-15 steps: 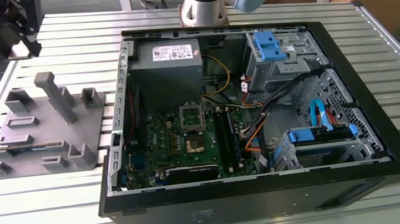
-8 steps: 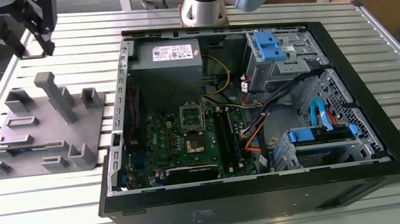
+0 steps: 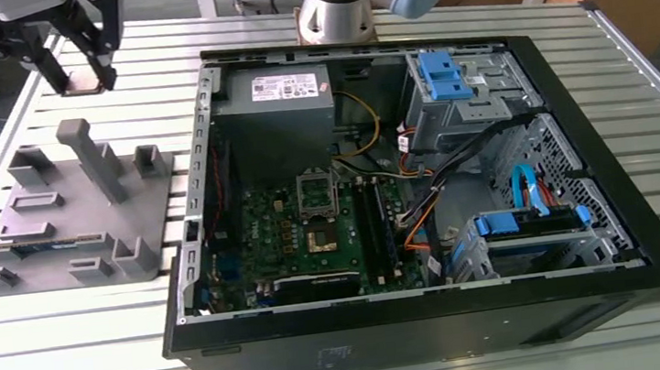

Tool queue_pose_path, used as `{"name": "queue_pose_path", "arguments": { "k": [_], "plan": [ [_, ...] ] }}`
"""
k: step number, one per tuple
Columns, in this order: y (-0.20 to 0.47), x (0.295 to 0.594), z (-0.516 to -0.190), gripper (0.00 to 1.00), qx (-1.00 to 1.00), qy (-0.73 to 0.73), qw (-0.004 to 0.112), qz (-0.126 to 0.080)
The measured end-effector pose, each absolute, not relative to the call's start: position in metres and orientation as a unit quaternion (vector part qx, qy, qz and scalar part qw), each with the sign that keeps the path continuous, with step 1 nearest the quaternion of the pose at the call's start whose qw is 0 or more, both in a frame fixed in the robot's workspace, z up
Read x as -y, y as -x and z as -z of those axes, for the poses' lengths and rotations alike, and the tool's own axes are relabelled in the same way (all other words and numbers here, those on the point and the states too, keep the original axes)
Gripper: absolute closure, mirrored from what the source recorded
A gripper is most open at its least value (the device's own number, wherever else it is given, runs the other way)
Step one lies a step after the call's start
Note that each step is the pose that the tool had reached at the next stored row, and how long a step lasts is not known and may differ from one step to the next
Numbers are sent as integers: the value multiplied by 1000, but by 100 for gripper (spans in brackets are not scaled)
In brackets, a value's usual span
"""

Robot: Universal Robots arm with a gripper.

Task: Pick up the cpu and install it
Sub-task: 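Pick up the cpu and move it towards the insertion slot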

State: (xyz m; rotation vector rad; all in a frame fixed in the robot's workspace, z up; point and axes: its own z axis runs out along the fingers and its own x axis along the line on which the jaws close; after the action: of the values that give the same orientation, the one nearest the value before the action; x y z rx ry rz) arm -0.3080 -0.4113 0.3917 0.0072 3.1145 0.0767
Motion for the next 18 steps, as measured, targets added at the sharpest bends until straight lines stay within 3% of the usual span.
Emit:
{"name": "queue_pose_path", "arguments": {
  "k": [18],
  "plan": [
    [247,411,-392,53,-1000,-2,13,-25]
  ]
}}
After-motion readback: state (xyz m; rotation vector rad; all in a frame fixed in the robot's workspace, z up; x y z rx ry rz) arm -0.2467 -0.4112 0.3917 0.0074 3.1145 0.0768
